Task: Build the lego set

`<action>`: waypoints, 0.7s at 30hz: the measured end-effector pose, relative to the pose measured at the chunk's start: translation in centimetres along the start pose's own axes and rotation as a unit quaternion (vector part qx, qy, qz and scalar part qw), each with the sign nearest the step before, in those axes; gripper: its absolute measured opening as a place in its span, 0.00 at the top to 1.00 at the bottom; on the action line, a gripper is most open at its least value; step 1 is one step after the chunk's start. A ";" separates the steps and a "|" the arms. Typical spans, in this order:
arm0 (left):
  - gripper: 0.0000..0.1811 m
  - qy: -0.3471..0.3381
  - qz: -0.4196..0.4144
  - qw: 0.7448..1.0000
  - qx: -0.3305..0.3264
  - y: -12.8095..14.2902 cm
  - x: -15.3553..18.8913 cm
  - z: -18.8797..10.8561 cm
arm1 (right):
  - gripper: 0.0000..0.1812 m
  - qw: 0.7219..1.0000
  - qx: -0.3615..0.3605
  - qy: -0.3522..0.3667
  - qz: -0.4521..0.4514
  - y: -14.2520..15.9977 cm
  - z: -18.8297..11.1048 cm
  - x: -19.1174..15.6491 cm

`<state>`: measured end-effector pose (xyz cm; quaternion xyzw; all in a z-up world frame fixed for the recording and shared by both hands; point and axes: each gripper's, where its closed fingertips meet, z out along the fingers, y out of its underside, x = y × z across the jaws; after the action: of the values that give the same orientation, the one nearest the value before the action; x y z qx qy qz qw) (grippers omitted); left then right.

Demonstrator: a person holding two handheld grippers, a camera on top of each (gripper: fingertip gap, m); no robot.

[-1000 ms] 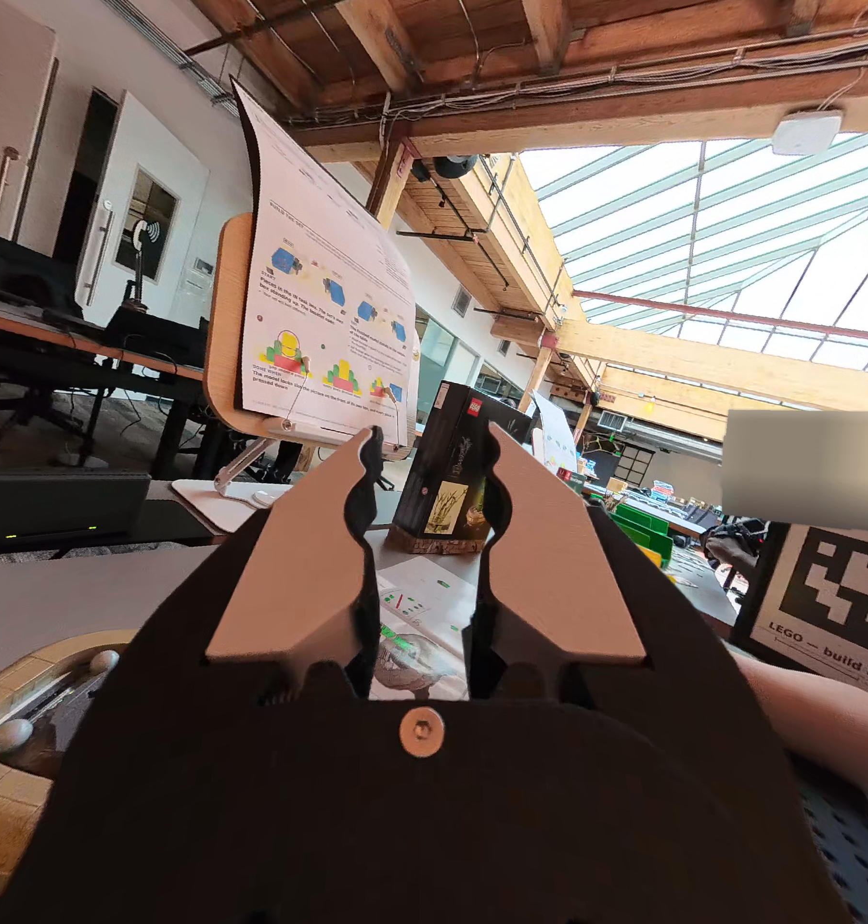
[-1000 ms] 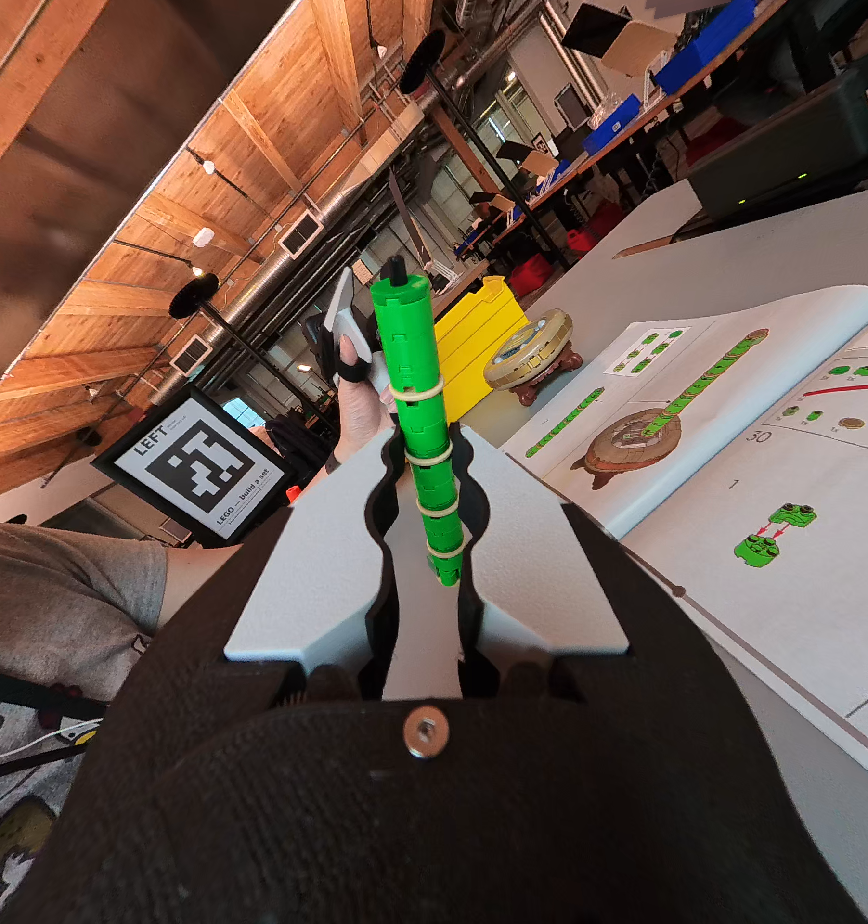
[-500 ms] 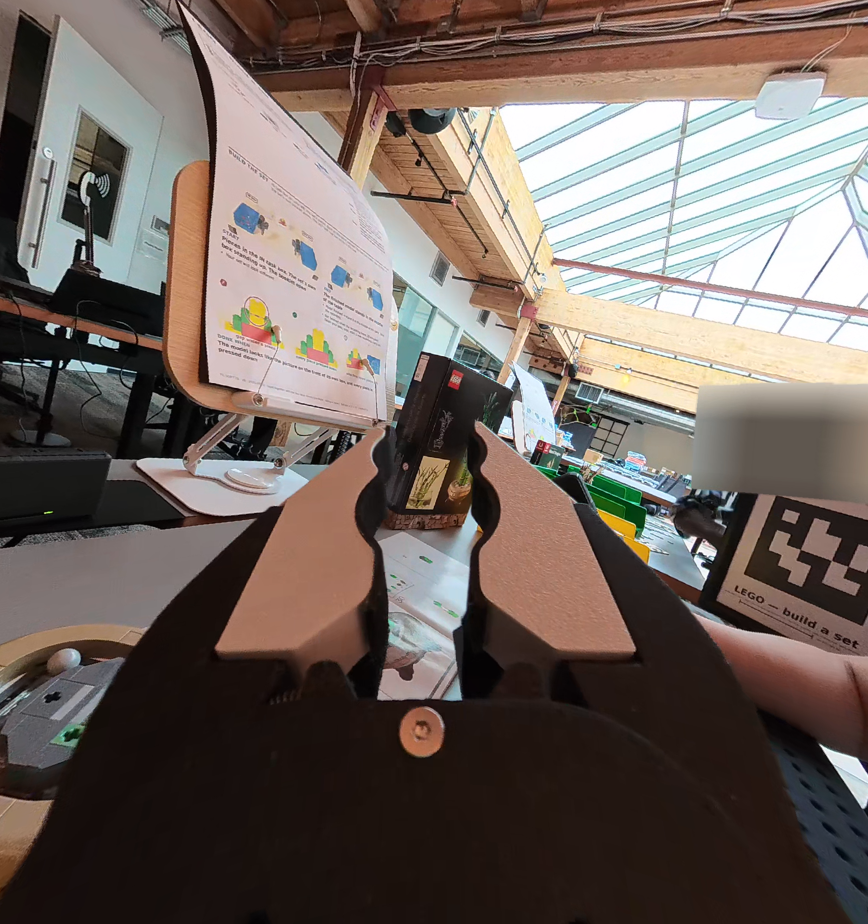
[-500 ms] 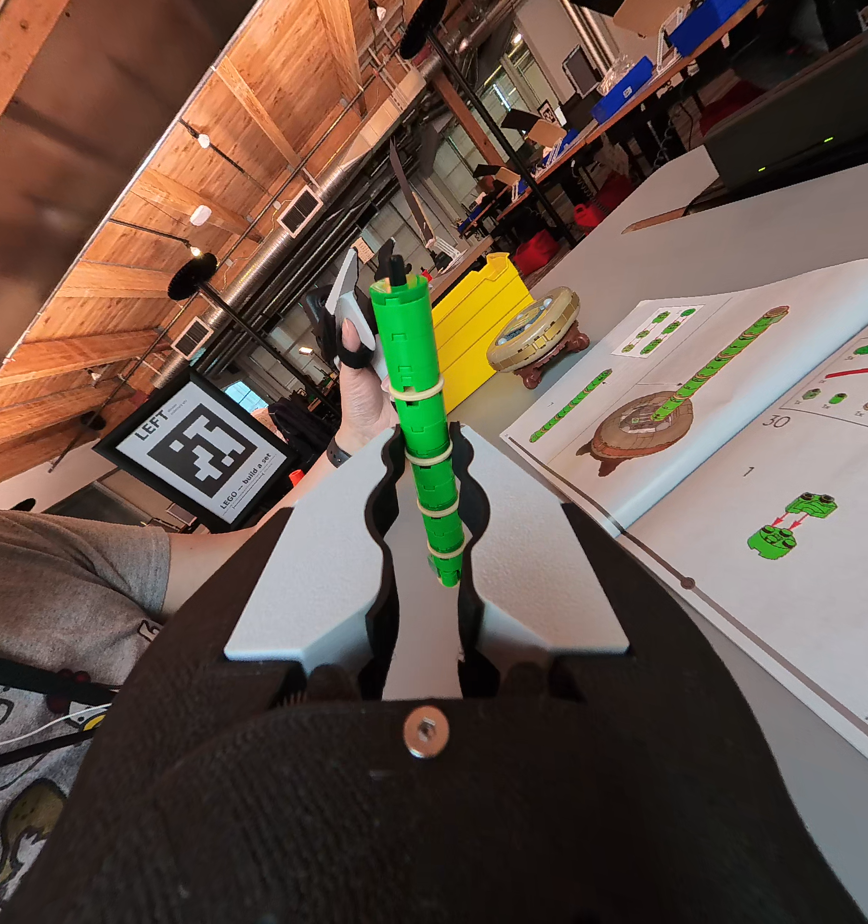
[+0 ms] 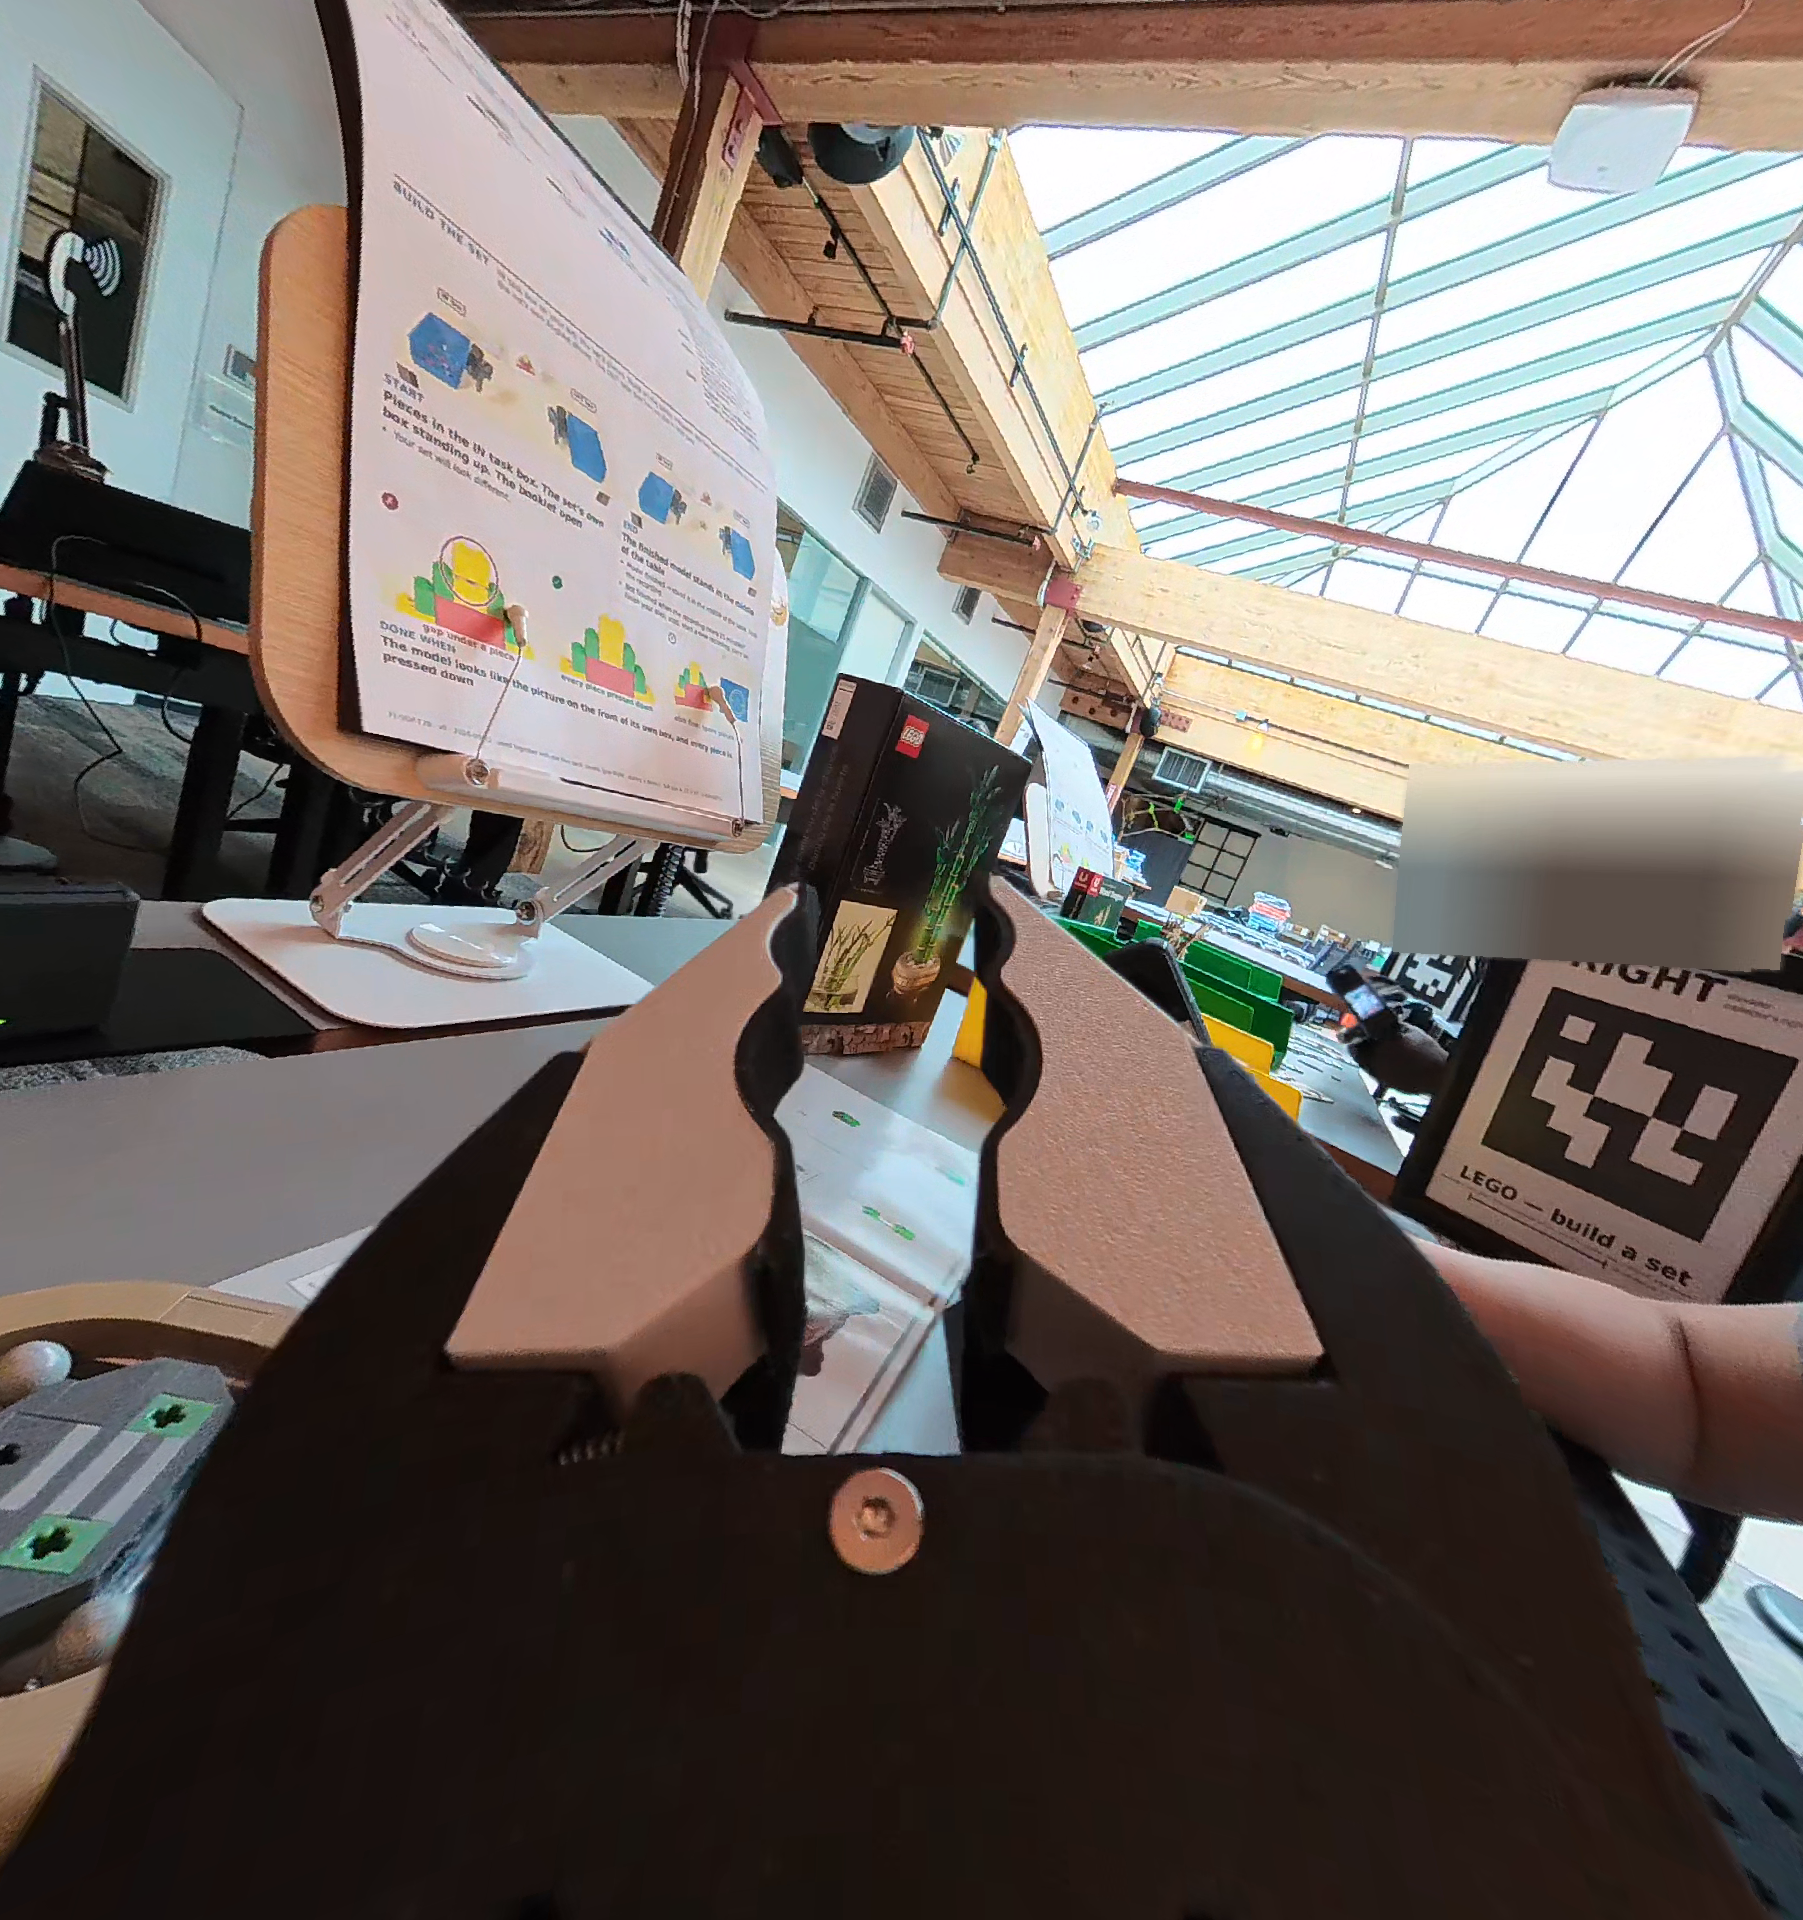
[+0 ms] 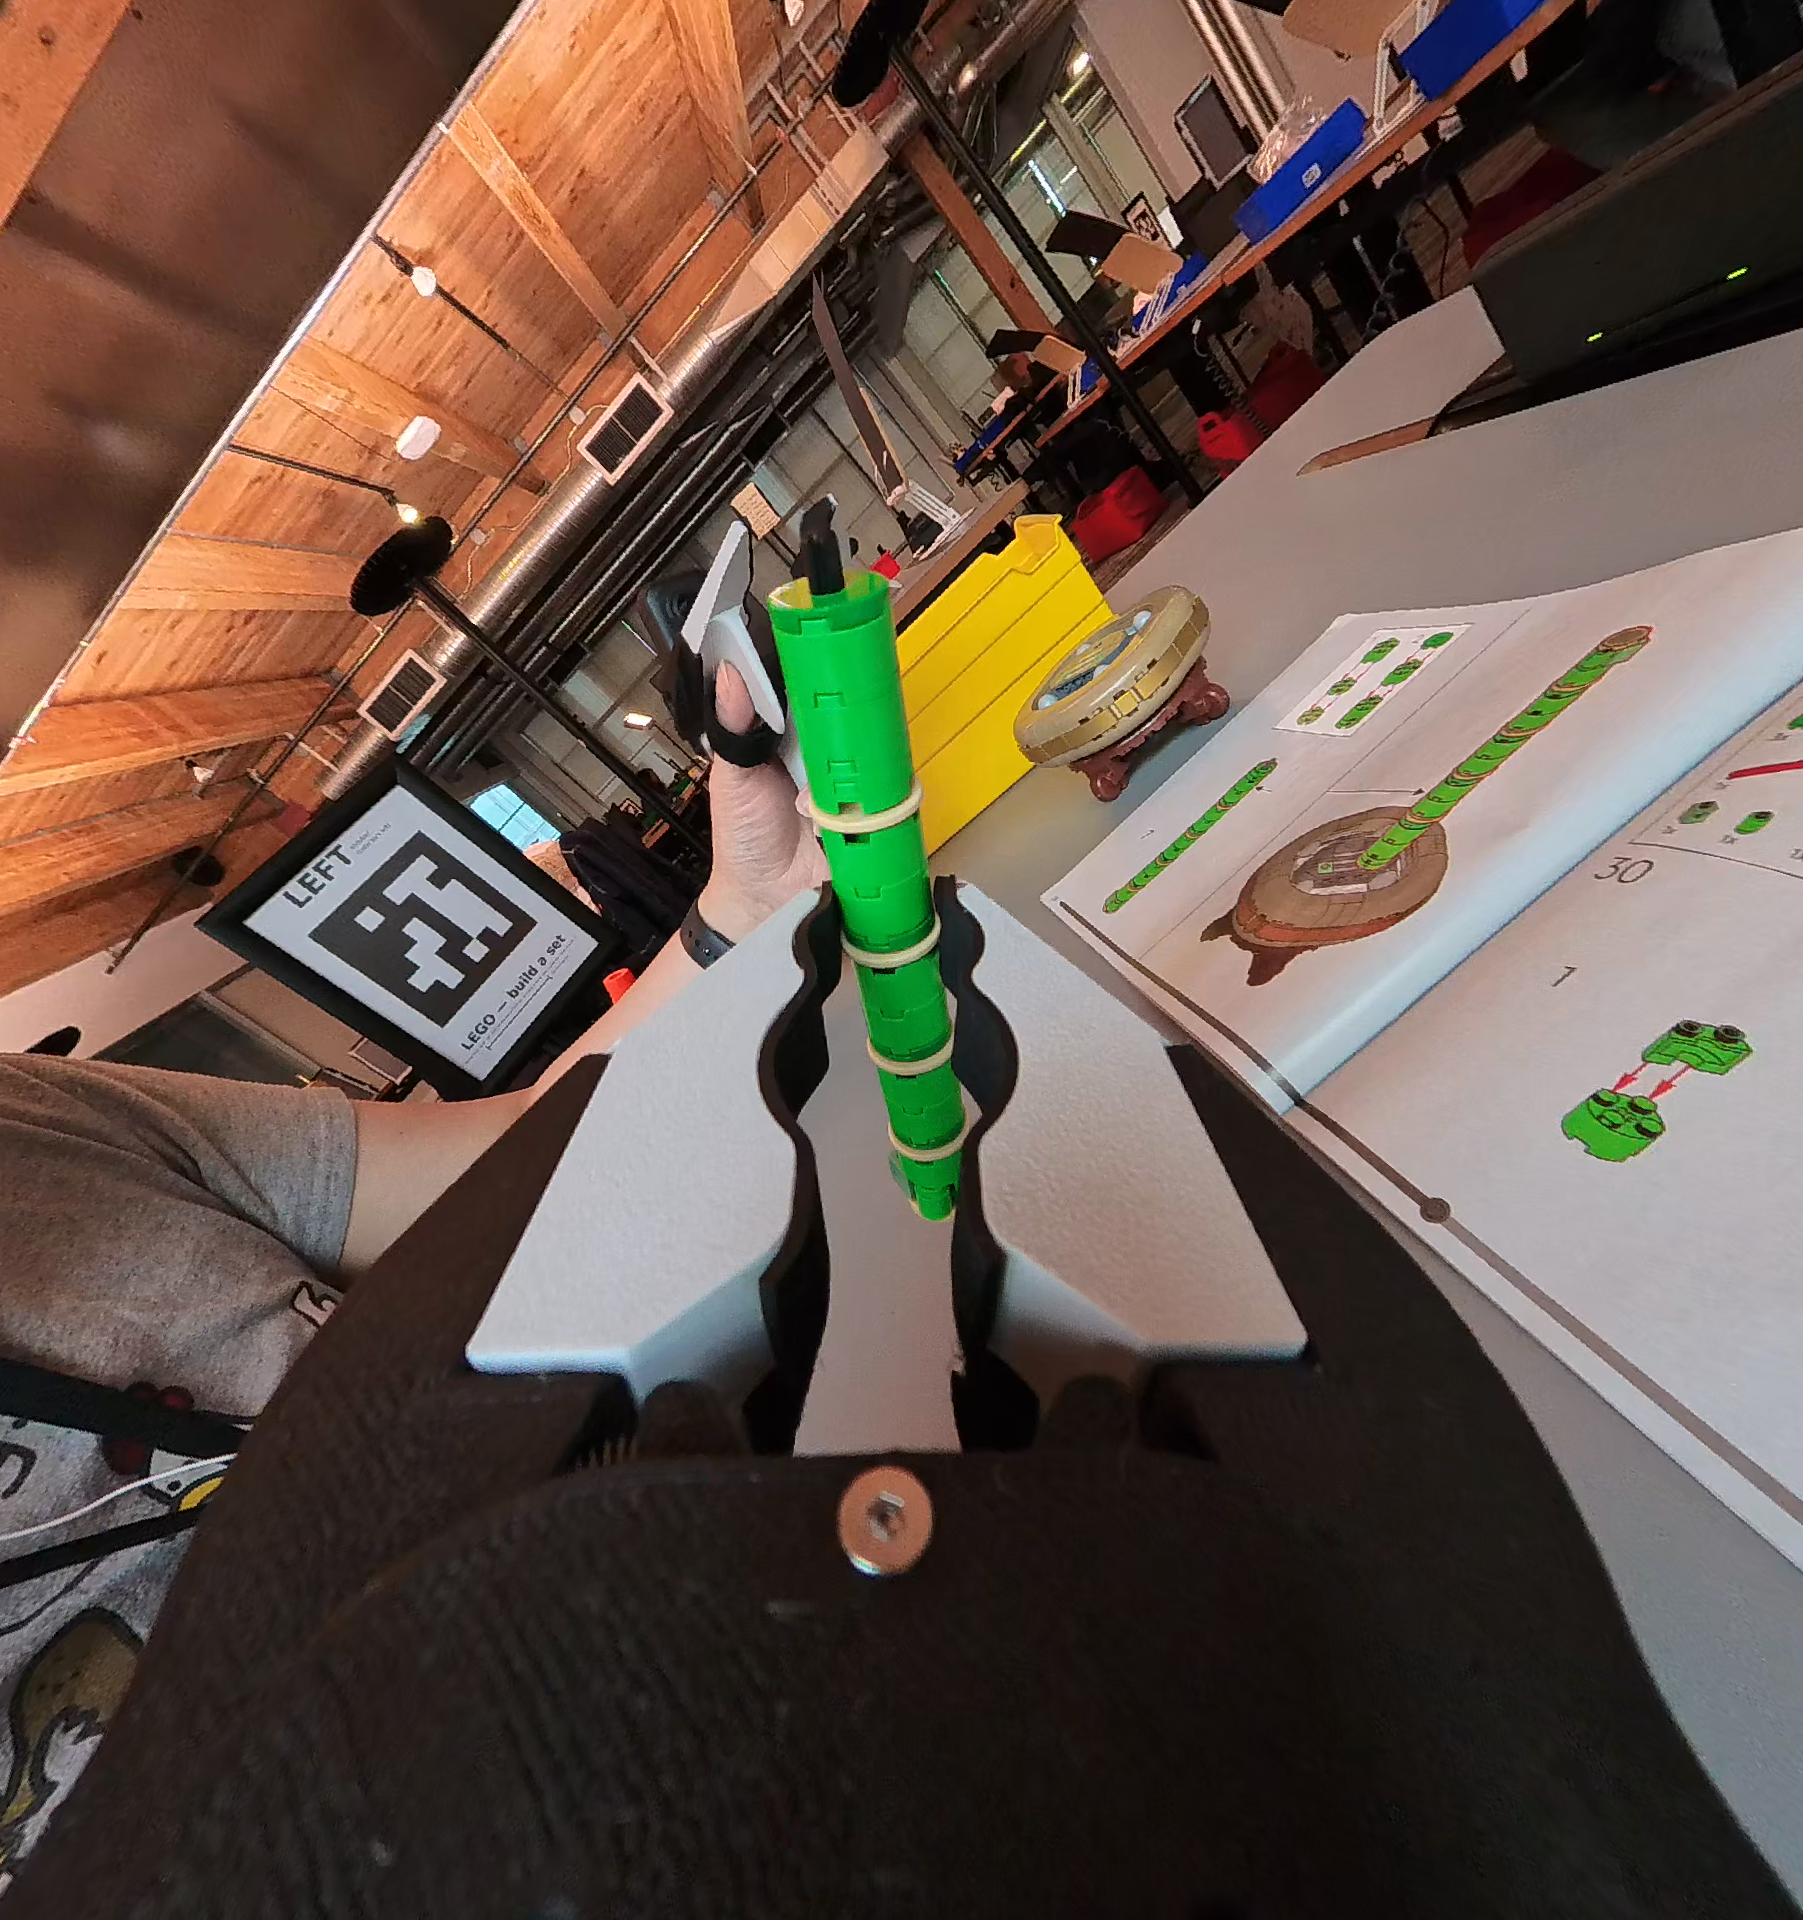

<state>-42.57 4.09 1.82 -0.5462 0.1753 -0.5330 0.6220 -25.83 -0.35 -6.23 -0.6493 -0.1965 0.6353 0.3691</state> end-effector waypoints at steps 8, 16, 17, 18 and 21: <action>0.84 0.003 0.001 1.000 -0.010 0.4 0.1 0.2 | 0.91 1.000 -0.003 -0.007 0.004 0.2 0.1 -0.1; 0.84 0.013 -0.005 1.000 -0.027 1.2 0.4 0.6 | 0.91 1.000 -0.024 -0.009 -0.007 0.9 0.5 -0.4; 0.84 0.013 -0.005 0.999 -0.028 1.2 0.4 0.6 | 0.91 0.999 -0.029 -0.008 -0.011 1.1 0.6 -0.4; 0.84 0.015 -0.006 0.999 -0.030 1.3 0.4 0.6 | 0.91 0.999 -0.034 -0.006 -0.016 1.3 0.7 -0.4; 0.85 0.017 -0.009 0.999 -0.033 1.4 0.4 0.7 | 0.91 0.998 -0.051 -0.003 -0.027 1.8 0.9 -0.5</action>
<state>-41.22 3.80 0.99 -0.5585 0.1983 -0.5416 0.5962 -27.19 -1.67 -7.19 -0.6597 -0.2475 0.6163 0.3517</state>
